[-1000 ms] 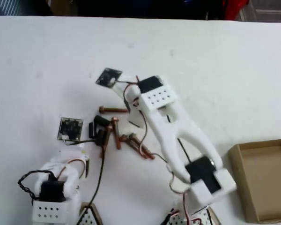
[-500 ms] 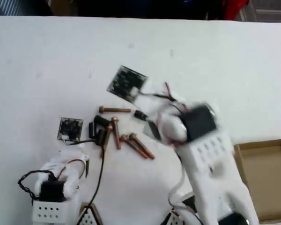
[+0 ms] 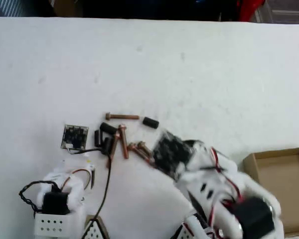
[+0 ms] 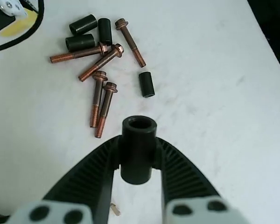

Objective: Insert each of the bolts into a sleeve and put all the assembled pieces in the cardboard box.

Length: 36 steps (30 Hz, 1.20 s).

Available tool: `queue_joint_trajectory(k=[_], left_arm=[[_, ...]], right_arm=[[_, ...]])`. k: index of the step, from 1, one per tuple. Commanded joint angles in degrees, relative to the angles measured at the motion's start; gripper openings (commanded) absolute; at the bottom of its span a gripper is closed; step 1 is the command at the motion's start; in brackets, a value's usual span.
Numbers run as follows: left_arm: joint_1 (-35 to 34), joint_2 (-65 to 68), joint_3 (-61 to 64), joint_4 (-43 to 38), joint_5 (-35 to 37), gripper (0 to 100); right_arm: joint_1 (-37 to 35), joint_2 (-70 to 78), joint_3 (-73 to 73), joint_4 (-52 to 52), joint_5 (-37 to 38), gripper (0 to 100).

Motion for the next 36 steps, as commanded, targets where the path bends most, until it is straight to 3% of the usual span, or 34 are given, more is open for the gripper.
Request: queue_joint_trajectory(k=[1, 4, 10, 24, 31, 36], left_arm=[[0.75, -0.31, -0.18, 0.79, -0.35, 2], [0.75, -0.31, -0.18, 0.79, -0.35, 2], [0.75, -0.31, -0.18, 0.79, -0.35, 2], [0.75, -0.31, -0.18, 0.79, -0.35, 2], [0.75, -0.31, -0.18, 0.79, -0.35, 2], [0.75, -0.31, -0.18, 0.79, -0.35, 2]], right_arm=[[0.04, -6.73, 5.27, -3.47, -0.53, 1.7], [3.38, -8.57, 9.85, -6.02, -1.05, 1.7], [11.3, -9.01, 19.96, -18.42, -9.76, 1.7], [10.51, -9.1, 31.38, -35.91, -25.93, 1.7], [1.01, -9.1, 32.18, -40.84, -26.46, 1.7], [-0.22, -9.1, 34.46, -45.67, -26.55, 1.7]])
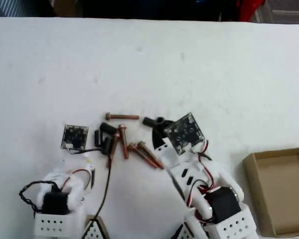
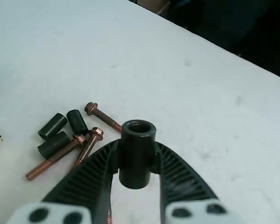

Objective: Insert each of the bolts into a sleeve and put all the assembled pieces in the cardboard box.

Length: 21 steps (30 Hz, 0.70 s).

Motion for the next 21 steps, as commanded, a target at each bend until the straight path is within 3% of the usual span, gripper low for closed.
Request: queue_joint_trajectory(k=[1, 7, 21], left_arm=[[0.75, -0.31, -0.18, 0.79, -0.35, 2], [1.01, -0.31, -0.18, 0.79, -0.35, 3], [1.01, -0.31, -0.18, 0.79, -0.26, 3]], right_arm=[[-0.48, -0.57, 2.2, -5.58, -0.44, 1.7], [-0.48, -0.57, 10.2, -15.96, -0.44, 1.7], [-0.4, -0.57, 12.57, -16.75, 0.09, 1.7]])
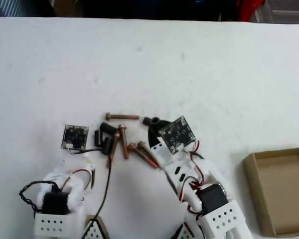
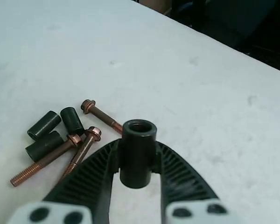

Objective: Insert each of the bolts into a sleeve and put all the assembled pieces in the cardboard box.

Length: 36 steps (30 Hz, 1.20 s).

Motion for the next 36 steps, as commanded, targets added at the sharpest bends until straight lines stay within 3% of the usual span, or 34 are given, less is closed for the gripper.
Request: queue_joint_trajectory(k=[1, 13, 21, 26, 31, 36], left_arm=[[0.84, -0.31, -0.18, 0.79, -0.26, 3], [-1.1, -0.48, -0.44, 0.09, -0.26, 3], [-21.32, -0.57, -0.79, -12.31, -0.53, 3], [-28.79, -0.57, -0.09, -19.25, -0.88, 3], [-30.46, -0.57, -3.16, -19.08, -15.3, 3], [-26.07, -0.31, -11.78, -9.93, -23.91, 3]], right_arm=[[-0.13, -0.66, -0.7, -1.54, 0.09, 1.7], [6.29, -0.66, -0.53, -1.54, -0.44, 1.7], [6.02, -0.66, 1.14, -1.63, -0.44, 1.7], [6.02, -0.66, 1.23, -1.63, -0.44, 1.7], [5.93, -0.66, 2.29, -1.63, -0.44, 1.7], [6.02, -0.66, 4.22, -5.32, -0.44, 1.7]])
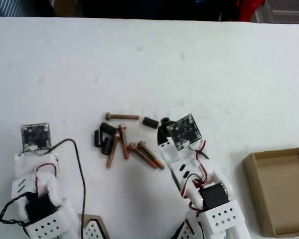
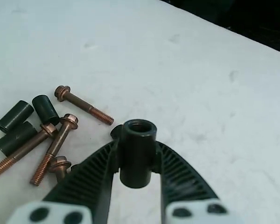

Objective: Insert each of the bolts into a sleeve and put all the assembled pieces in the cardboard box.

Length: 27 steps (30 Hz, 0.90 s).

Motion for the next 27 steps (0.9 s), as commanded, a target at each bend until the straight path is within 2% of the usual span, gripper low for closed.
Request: queue_joint_trajectory(k=[1, 5, 9, 12, 16, 20, 27], left_arm=[[5.23, -0.31, -10.9, 8.53, -7.47, 3], [9.54, -0.13, -19.16, 14.24, -11.78, 3], [10.24, 2.77, -22.95, 16.97, -14.15, 3], [10.33, 11.91, -24.97, 15.74, -14.07, 3], [11.03, 26.59, -31.21, 15.38, -13.98, 3], [16.84, 40.48, -37.63, 19.52, -13.8, 3], [31.78, 61.23, -46.95, 24.88, -2.81, 3]], right_arm=[[0.48, -0.66, 0.97, -4.62, -0.44, 1.7], [0.48, -0.66, 4.4, -11.12, -0.44, 1.7], [0.48, -0.66, 7.3, -19.12, -2.11, 1.7], [1.01, -0.66, 8.7, -22.9, -6.95, 1.7], [1.01, -0.66, 8.7, -23.08, -7.91, 1.7], [0.57, -0.66, 8.7, -24.66, -8.44, 1.7], [1.01, -0.66, 10.11, -28.18, -8.44, 1.7]])
